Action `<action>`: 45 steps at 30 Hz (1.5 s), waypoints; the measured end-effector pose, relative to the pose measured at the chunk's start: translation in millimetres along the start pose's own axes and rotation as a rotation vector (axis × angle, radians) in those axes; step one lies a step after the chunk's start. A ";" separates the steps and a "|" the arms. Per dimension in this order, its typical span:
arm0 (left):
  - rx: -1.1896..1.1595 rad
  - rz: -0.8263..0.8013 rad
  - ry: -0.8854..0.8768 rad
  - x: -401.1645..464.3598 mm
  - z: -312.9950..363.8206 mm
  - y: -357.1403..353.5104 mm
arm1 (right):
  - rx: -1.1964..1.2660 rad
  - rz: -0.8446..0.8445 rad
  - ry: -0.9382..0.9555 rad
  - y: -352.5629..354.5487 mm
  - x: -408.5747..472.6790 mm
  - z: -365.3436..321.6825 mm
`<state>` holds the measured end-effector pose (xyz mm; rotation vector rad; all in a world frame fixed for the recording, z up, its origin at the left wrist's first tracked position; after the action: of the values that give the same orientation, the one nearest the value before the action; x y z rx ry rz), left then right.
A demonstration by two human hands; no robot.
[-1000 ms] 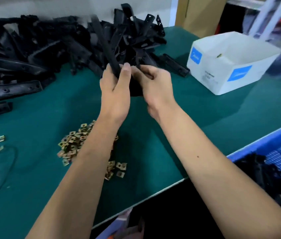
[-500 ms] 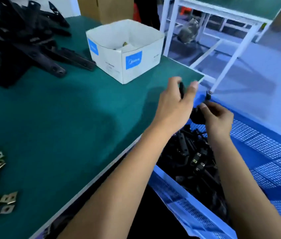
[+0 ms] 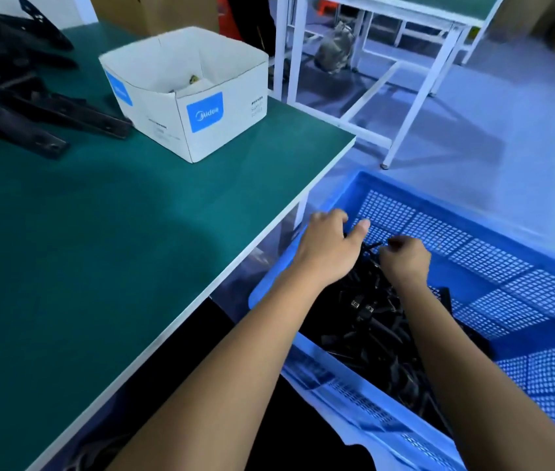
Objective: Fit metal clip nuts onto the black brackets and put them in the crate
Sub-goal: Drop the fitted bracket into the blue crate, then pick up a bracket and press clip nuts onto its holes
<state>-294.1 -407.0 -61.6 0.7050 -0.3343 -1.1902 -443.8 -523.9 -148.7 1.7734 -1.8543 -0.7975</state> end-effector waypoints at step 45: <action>-0.374 1.317 0.391 -255.3 -309.8 365.2 | -0.075 -0.943 1.139 -287.2 -374.1 -457.6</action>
<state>62.1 0.3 -20.9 0.2412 -0.1647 0.1518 102.7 -198.7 16.6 2.2782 -0.2342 0.0007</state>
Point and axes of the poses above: each hand's wrist, its own x-axis towards the middle knuckle, its own y-axis out of the back of the hand, z = x × y, the point moved 1 cm from there along x, towards the middle knuckle, and after that the axes turned 7 degrees about x, right-handed, at the moved point
